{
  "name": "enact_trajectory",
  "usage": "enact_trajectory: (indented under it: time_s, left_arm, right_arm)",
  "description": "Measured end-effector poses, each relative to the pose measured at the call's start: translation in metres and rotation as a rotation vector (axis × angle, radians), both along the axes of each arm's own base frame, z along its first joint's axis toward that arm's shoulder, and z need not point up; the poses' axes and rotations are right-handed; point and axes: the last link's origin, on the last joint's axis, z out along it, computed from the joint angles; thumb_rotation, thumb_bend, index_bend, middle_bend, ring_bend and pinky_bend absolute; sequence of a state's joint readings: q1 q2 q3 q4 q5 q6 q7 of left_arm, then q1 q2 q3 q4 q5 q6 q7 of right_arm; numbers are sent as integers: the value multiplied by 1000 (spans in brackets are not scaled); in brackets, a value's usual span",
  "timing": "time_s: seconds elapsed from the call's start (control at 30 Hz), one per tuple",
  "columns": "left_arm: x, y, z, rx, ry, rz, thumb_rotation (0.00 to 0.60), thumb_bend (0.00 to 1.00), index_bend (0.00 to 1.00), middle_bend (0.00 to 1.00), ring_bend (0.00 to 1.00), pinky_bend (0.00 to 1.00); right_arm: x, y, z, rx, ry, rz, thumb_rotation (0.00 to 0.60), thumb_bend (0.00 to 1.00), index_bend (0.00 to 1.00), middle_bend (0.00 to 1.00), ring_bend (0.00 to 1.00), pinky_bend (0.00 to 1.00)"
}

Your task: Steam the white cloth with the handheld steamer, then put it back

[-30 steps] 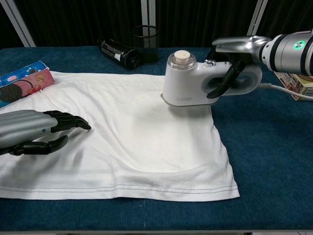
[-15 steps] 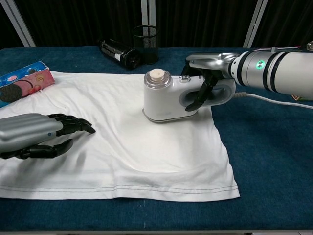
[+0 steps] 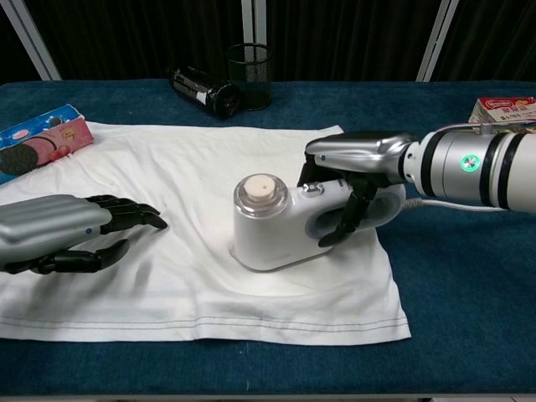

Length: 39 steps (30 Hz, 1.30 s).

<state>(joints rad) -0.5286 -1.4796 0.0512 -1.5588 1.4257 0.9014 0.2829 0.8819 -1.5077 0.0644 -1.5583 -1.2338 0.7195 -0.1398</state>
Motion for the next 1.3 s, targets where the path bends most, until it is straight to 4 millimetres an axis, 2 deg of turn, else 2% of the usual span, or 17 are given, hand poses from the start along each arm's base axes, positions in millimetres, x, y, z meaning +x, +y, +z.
enact_trajectory:
  time_s: [0.17,0.27,0.37,0.47,0.67,0.83,1.03,1.3]
  left_arm:
    - [1,0,-1,1,-3,-5,0,512,103,37,0,0]
    - [1,0,-1,3,-3,-12,0,511,103,37,0,0]
    - [3,0,0,7,-6,-20,0,511,104,37,0,0]
    - [4,0,1,9,-7,-24,0,511,103,37,0,0]
    - [4,0,2,12,-3,-25,0,510,103,37,0,0]
    - [3,-1,3,13,-5,-19,0,510,103,37,0,0]
    - [3,0,4,20,-11,-19,0,510,103,37,0,0]
    - [3,-1,4,22,-15,-22,0,510,104,37,0,0]
  right_arm:
    - [-7,22,8,43,-19,42,600,572,953,785,877,797]
    - [-10,22,18,30,-68,29,600,572,955,786,877,797]
    - [-9,11,27,-15,-123,5,600,572,955,786,877,797]
    - [-7,-2,28,-53,-136,-2,600,572,955,785,877,797]
    - [7,-1,6,-33,-137,26,600,572,954,786,877,797]
    - [10,2,-9,-34,-95,69,600,572,956,787,877,797]
    - [-1,-11,-14,-99,-38,61,600,572,961,789,880,798]
    - [-32,-41,1,-215,24,-43,600,572,964,791,882,800]
